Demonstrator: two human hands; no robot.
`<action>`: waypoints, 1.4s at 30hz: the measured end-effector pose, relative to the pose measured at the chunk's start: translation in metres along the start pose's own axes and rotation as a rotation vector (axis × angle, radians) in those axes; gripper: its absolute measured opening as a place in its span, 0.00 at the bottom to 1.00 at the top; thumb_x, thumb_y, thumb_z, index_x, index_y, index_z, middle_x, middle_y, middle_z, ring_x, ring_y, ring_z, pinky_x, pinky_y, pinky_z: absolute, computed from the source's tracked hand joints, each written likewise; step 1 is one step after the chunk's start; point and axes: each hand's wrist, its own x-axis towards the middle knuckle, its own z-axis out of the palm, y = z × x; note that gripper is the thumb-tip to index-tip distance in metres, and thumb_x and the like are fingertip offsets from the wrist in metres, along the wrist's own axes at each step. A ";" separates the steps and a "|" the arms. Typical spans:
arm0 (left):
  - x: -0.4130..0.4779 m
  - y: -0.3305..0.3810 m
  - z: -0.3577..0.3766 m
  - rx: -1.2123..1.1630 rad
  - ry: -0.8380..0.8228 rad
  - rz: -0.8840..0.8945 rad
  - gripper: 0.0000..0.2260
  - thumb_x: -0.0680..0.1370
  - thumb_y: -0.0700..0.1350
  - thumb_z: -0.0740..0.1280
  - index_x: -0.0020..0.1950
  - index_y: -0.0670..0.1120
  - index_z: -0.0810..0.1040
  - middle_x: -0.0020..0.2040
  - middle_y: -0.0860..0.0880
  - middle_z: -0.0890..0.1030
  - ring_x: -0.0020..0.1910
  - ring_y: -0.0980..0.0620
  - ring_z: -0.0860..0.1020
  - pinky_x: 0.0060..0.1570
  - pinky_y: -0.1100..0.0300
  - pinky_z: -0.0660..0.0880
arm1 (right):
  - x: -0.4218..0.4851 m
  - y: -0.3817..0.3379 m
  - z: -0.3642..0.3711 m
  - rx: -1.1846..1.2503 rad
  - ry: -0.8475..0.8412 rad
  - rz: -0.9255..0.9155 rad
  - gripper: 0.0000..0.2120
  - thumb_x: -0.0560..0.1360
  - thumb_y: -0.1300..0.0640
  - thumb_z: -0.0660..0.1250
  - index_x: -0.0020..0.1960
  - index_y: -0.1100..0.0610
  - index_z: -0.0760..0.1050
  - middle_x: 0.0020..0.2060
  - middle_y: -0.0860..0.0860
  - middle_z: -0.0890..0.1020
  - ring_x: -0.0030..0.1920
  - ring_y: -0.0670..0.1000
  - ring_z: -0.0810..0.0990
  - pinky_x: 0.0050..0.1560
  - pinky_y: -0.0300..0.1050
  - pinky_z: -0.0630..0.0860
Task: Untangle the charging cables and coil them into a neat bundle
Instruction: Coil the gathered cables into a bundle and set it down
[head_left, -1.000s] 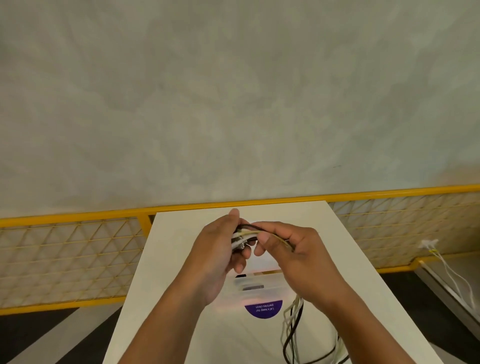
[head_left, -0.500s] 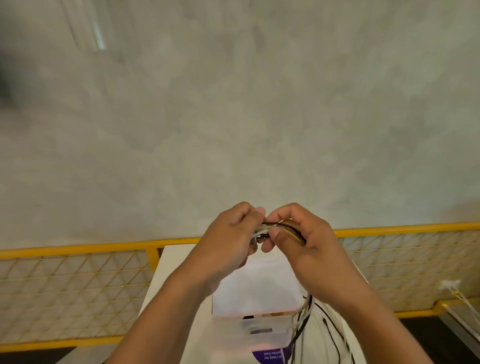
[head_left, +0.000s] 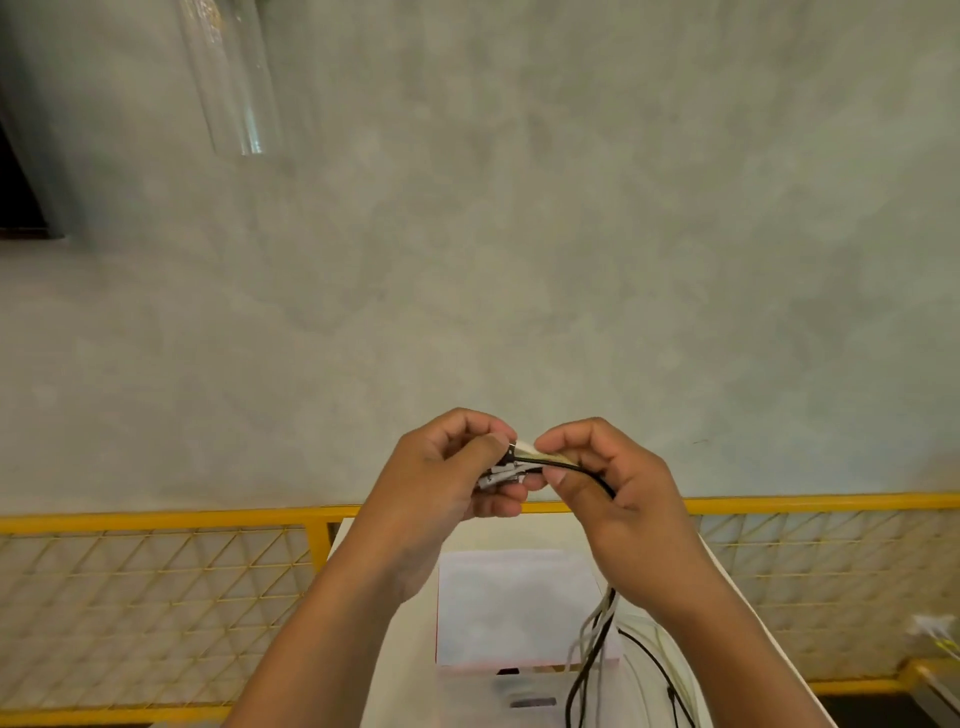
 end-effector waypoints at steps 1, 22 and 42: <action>0.000 0.001 -0.001 0.016 -0.004 -0.005 0.06 0.82 0.39 0.64 0.52 0.39 0.80 0.42 0.40 0.86 0.42 0.44 0.85 0.40 0.56 0.81 | 0.000 0.001 0.000 -0.012 -0.001 0.002 0.12 0.80 0.67 0.65 0.53 0.50 0.78 0.44 0.48 0.87 0.49 0.48 0.85 0.51 0.43 0.78; 0.006 -0.008 0.011 -0.040 0.096 -0.042 0.05 0.83 0.35 0.61 0.50 0.37 0.75 0.54 0.36 0.81 0.43 0.43 0.86 0.38 0.58 0.81 | -0.007 0.011 -0.008 -0.062 0.090 0.057 0.16 0.80 0.64 0.66 0.52 0.42 0.81 0.41 0.43 0.86 0.46 0.52 0.84 0.47 0.49 0.80; -0.003 -0.040 0.010 0.131 -0.009 0.136 0.11 0.74 0.41 0.74 0.55 0.54 0.84 0.38 0.46 0.84 0.34 0.47 0.80 0.43 0.51 0.79 | -0.008 0.011 -0.015 0.182 -0.017 0.239 0.10 0.79 0.67 0.66 0.55 0.56 0.82 0.37 0.52 0.84 0.27 0.42 0.71 0.31 0.33 0.67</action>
